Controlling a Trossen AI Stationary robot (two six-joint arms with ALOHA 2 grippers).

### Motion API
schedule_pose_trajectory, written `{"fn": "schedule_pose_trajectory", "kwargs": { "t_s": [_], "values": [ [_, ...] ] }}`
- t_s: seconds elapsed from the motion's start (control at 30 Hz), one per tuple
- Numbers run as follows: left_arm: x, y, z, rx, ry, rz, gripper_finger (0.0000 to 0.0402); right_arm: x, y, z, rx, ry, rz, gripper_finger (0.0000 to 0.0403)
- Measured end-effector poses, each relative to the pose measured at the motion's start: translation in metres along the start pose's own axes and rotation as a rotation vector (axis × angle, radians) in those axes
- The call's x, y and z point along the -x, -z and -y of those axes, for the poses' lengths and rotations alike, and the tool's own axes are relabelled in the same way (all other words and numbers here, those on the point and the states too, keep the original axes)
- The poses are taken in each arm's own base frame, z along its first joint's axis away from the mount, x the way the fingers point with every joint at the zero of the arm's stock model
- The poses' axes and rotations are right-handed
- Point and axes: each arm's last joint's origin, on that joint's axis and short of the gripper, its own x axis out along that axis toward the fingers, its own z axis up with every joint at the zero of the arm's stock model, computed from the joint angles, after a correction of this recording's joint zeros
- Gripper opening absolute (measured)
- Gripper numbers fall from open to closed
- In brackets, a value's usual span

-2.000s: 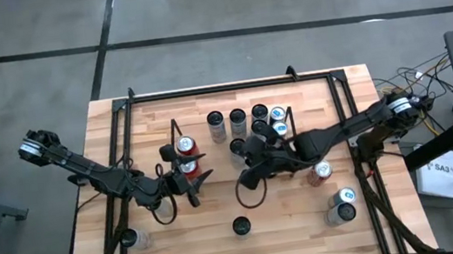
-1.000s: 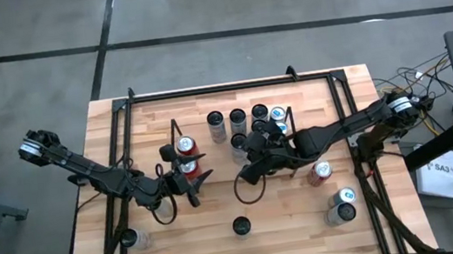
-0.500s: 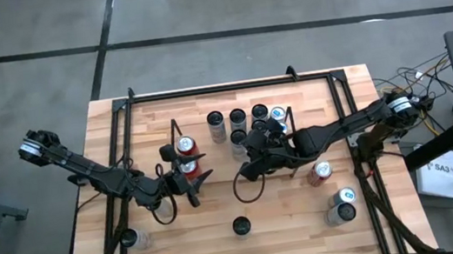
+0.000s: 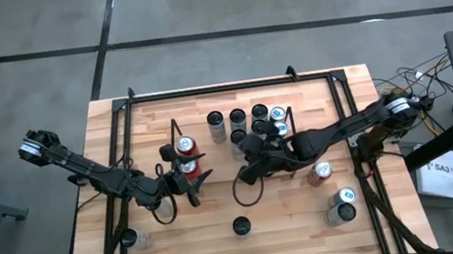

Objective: Place canned beverage on shelf
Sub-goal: Put the white and blue soda can on the shelf aligned with the other white and blue soda can

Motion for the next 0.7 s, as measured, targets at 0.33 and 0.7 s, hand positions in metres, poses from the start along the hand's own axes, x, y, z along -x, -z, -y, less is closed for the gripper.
{"fn": "schedule_pose_trajectory", "kwargs": {
  "t_s": [0.33, 0.7],
  "values": [
    [0.0, -0.0001, -0.0001, 0.0, 0.0, 0.0, 0.0224, -0.0044, 0.0009, 0.0071, -0.007, 0.064, -0.003, 0.0013],
    [0.0, -0.0001, -0.0001, 0.0, 0.0, 0.0, 0.0224, -0.0009, -0.0058, 0.0069, -0.027, 0.048, 0.046, 0.0013]
  ]
}}
